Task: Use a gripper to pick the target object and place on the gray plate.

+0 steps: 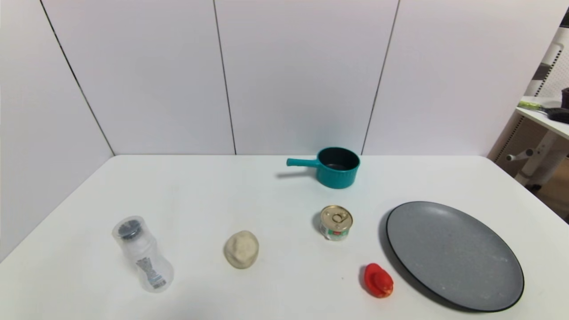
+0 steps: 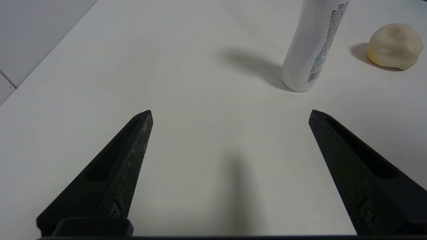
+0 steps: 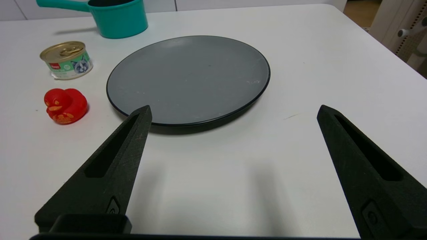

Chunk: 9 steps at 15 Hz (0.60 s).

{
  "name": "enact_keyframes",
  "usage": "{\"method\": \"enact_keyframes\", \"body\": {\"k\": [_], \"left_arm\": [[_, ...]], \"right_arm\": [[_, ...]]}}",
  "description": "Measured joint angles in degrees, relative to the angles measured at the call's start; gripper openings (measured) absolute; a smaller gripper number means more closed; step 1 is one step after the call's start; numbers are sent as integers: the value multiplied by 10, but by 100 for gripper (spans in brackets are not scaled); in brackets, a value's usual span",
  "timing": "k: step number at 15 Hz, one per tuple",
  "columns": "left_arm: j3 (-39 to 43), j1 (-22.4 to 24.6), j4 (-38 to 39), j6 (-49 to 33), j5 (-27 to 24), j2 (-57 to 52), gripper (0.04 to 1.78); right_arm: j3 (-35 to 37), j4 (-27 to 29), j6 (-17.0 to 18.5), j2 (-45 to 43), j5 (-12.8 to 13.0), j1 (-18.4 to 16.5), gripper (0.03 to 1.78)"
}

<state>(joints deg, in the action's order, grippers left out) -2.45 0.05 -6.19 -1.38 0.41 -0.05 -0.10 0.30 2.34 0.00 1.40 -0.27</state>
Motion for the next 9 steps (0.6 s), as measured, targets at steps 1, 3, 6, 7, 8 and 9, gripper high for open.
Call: {"method": "enact_keyframes", "body": {"k": [1, 3, 6, 7, 8, 9], "left_arm": [[0, 0, 0, 0, 0, 0, 169], [0, 0, 0, 0, 0, 0, 169], [0, 0, 0, 0, 0, 0, 169], [0, 0, 0, 0, 0, 0, 169], [0, 0, 0, 0, 0, 0, 169], [0, 0, 0, 0, 0, 0, 169]], "right_arm": [[0, 1, -3, 0, -1, 0, 171], [-2, 6, -8, 6, -3, 0, 171], [-50, 6, -8, 46, -3, 1, 171], [-84, 6, -8, 69, -4, 3, 171], [-129, 5, -8, 99, -4, 6, 171], [-178, 5, -8, 133, -4, 9, 171]]}}
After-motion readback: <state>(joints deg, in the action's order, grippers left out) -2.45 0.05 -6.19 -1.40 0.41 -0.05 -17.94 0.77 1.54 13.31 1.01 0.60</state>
